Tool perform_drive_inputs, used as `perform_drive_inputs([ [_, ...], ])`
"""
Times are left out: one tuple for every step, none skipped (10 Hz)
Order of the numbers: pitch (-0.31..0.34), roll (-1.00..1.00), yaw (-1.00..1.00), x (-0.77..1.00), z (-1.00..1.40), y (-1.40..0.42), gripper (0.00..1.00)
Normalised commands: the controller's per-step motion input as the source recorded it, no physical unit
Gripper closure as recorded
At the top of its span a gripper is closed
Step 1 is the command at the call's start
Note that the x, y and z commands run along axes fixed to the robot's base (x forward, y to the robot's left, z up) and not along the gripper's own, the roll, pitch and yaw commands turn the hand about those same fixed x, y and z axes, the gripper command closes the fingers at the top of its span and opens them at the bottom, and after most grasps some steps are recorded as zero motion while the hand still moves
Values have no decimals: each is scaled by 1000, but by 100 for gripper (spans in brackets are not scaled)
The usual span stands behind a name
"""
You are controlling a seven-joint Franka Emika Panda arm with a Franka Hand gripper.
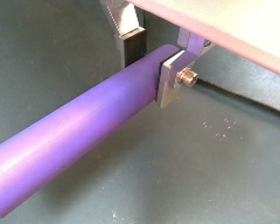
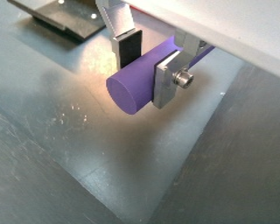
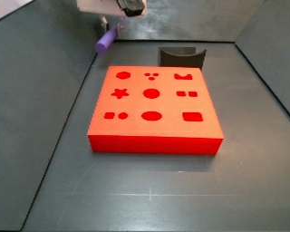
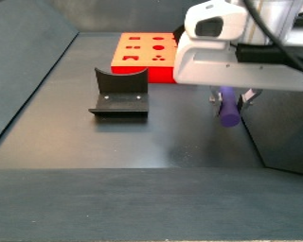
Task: Pick up the round object. Move up. Place the round object on the fixture. Regrasp the round object. Move to above the board. Insert the round object.
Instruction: Place the round object on the fixture.
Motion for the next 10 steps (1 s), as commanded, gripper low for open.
perform_drive_inputs([
  [2, 13, 7, -4, 1000, -1, 100],
  [18, 33, 3, -11, 1000, 0, 100],
  [28, 46, -2, -15, 1000, -1, 100],
  [56, 75, 0, -23, 1000, -3, 100],
  [68, 91, 6, -28, 1000, -4, 100],
  [76, 101, 13, -31, 1000, -7, 100],
  [78, 103, 17, -35, 1000, -7, 100],
  [75, 101, 18, -36, 1000, -5, 100],
  [74, 93, 14, -37, 1000, -5, 100],
  [71, 82, 14, -31, 854, 1, 100],
])
